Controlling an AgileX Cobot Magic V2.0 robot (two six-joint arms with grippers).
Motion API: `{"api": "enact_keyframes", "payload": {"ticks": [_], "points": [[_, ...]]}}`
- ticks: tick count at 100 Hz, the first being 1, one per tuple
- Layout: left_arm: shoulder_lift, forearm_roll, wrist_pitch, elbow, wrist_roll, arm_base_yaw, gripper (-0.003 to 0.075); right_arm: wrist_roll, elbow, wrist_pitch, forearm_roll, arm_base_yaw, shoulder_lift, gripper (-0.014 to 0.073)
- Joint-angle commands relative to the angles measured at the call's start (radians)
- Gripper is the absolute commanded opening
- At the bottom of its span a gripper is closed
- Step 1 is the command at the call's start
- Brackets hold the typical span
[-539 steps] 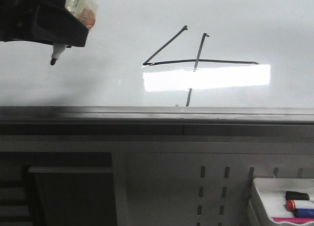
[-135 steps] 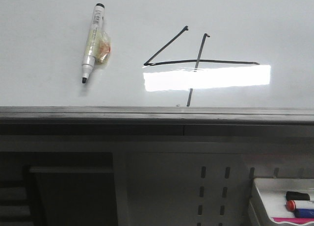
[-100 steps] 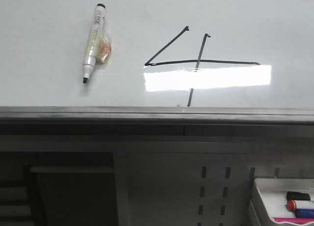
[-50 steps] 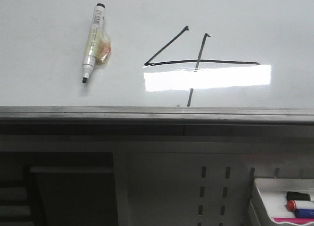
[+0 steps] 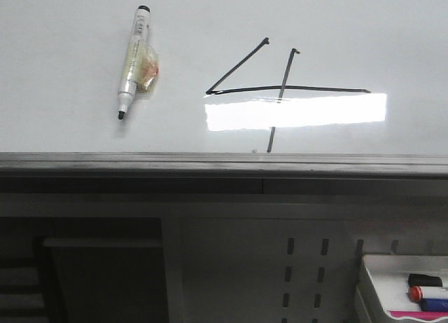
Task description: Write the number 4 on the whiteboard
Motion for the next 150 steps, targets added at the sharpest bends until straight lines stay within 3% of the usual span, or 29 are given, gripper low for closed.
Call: {"api": "enact_keyframes", "payload": {"ticks": [1,90,96,100,109,114,119,136,150], "points": [[-0.024,-0.023,-0.043,0.036,-0.011,0.001,-0.0020,0.000,-0.023,-0.072,0.011,-0.005,0.009,-0.0043],[-0.024,-0.024,-0.043,0.036,-0.011,0.001,-0.0020,0.000,-0.011,-0.069,0.011,-0.005,0.009,-0.0043],[-0.024,-0.024,-0.043,0.036,-0.011,0.001,-0.0020,0.000,0.016,-0.069,-0.033,-0.011,0.011,-0.0043],[-0.024,-0.024,-0.043,0.036,-0.011,0.001,-0.0020,0.023,0.038,-0.069,-0.135,-0.021,0.011,-0.0043],[-0.024,-0.024,-0.043,0.036,-0.011,0.001,-0.0020,0.294,0.095,-0.071,-0.380,-0.086,0.011,-0.0043],[-0.024,-0.024,-0.043,0.036,-0.011,0.001,-0.0020,0.482,0.127,-0.071,-0.454,-0.145,0.011,-0.0043],[-0.024,-0.024,-0.043,0.036,-0.011,0.001,-0.0020,0.563,0.160,-0.071,-0.486,-0.220,0.006,-0.0043],[-0.024,-0.024,-0.043,0.036,-0.011,0.001,-0.0020,0.606,0.299,-0.080,-0.490,-0.484,-0.052,-0.0043],[-0.024,-0.031,-0.045,0.036,-0.011,0.001,-0.0020,0.606,0.335,-0.063,-0.515,-0.547,-0.102,-0.0044]]}}
